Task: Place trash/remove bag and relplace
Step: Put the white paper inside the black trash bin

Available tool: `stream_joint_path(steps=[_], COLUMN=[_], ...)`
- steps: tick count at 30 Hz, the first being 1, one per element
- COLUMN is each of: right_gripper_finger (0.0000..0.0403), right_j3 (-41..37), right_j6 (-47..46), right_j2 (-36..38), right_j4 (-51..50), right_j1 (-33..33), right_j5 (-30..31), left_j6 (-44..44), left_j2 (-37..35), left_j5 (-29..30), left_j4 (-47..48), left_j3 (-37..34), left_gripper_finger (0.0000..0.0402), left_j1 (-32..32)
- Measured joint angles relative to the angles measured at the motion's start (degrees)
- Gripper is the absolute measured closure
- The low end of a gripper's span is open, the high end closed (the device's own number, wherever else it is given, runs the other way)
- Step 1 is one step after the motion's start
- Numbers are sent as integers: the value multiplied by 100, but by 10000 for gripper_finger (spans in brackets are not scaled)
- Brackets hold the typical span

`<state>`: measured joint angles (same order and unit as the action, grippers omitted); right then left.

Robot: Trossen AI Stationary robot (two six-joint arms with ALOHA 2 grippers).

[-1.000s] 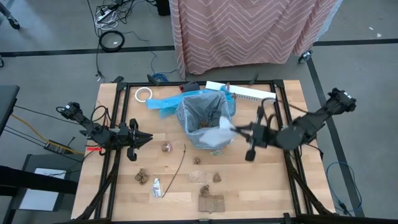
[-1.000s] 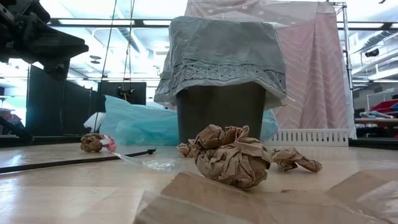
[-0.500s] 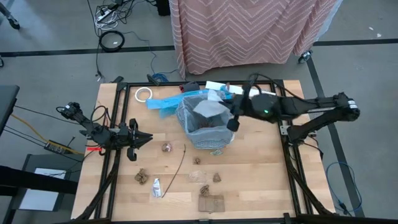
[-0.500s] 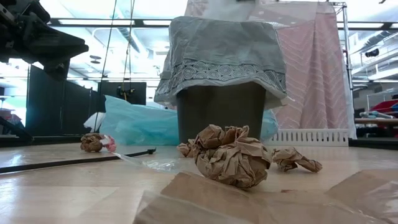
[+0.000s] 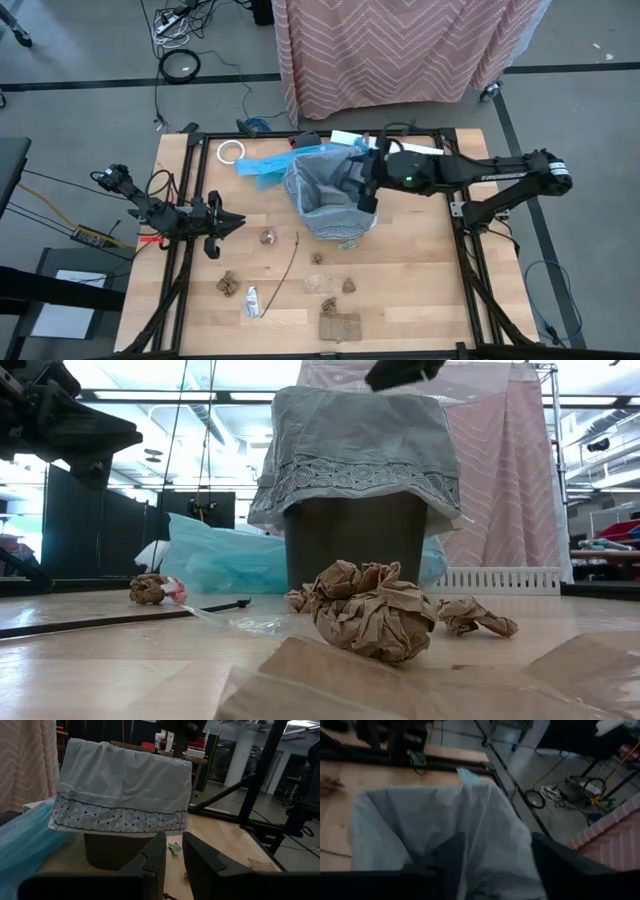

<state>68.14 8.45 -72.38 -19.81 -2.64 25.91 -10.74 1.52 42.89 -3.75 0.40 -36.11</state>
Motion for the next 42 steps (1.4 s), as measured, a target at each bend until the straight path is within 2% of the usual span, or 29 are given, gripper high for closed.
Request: stream_joint_path(steps=[3, 6, 9, 14, 16, 19, 23, 27, 35, 38, 42], right_gripper_finger=[111, 88, 94, 114, 116, 117, 117, 120, 122, 127, 136], right_j3=[0, 0, 4, -30, -221, -742, -1633, -2782, -4820, -5188, -5236], right_j6=[-134, -524, -1467, -4032, -4799, -5539, -6177, -6365, -5507, -5115, -4572], right_j2=[244, 544, 804, 840, 782, 725, 684, 687, 687, 671, 396], right_j4=[-101, -642, -1481, -3500, -3897, -3835, -3263, -1791, 2343, 3124, 3572], right_j1=[-283, -736, -1285, -2284, -2642, -3024, -3248, -3325, -3279, -3206, -3068], right_j5=[-37, -152, -172, -91, 20, 240, 768, 1403, 1746, 1764, 1823], left_j6=[0, 0, 0, 0, 0, 0, 0, 0, 0, 0, 0], left_j2=[-2, 0, 2, 2, 2, 2, 2, 2, 2, 2, 2], left_j5=[-1, -2, -2, -4, -2, -4, -4, -4, -4, -4, -4], left_j4=[0, 0, 2, 2, 2, 4, 4, 4, 4, 6, 7], left_j3=[0, 0, 0, 0, 0, 0, 0, 0, 0, 0, 0], left_gripper_finger=[329, 329, 329, 329, 329, 329, 329, 329, 329, 329, 329], left_j1=[0, 1, -1, 1, -1, 1, 1, 1, 1, 0, -1])
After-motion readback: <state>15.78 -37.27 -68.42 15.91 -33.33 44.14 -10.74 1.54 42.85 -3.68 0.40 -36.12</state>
